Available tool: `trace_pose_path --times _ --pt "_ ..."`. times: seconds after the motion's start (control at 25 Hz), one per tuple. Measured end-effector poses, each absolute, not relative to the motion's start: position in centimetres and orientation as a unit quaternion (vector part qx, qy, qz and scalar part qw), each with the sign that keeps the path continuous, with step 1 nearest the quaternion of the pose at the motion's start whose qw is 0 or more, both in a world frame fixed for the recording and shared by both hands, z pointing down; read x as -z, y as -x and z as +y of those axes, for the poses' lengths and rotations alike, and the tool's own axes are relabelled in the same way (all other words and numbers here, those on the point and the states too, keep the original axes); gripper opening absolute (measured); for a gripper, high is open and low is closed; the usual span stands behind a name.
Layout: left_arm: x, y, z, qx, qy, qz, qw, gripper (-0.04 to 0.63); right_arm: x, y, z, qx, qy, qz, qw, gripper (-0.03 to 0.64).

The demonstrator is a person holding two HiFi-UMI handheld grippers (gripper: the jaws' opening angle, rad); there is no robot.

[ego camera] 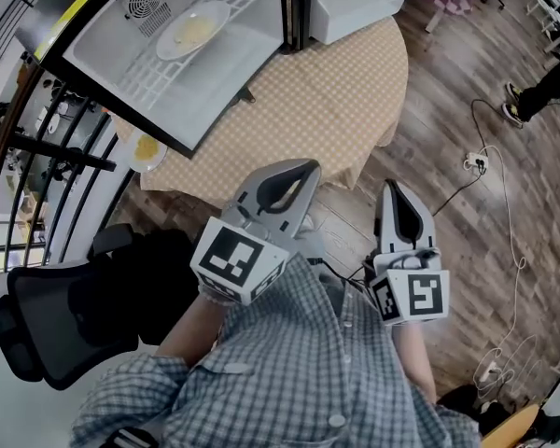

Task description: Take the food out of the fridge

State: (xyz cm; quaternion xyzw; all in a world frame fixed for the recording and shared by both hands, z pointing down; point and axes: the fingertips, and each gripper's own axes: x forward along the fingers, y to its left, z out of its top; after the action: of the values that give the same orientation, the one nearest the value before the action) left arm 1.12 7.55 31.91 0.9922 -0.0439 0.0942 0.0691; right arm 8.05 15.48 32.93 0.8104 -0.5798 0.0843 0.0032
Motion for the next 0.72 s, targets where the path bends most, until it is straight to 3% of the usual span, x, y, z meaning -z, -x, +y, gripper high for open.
trace_pose_path --times 0.72 --pt "-32.3 -8.3 -3.0 -0.088 -0.989 -0.094 0.079 0.006 -32.7 -15.0 4.0 -0.078 -0.766 -0.638 0.018 0.011"
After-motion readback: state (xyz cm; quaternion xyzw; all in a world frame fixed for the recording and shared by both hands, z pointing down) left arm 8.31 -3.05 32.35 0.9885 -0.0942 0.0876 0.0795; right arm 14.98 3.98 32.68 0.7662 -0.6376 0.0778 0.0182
